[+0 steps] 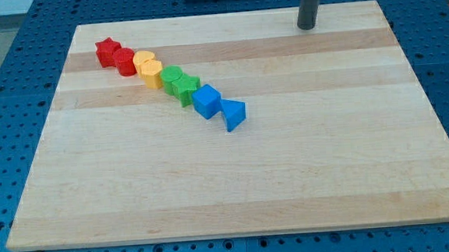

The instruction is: Point your arm diagonally to the top right of the green star

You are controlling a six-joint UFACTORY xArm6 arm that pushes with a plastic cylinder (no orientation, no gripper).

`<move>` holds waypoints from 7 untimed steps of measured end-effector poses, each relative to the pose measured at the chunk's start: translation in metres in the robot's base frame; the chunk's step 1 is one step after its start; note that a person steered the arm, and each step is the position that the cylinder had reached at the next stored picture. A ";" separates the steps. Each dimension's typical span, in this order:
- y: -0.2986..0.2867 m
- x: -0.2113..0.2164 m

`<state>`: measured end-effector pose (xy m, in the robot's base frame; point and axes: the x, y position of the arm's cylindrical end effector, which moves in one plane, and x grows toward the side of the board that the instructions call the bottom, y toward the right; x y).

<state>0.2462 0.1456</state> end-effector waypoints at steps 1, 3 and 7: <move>0.000 0.000; 0.000 0.002; -0.029 0.011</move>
<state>0.2569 0.1167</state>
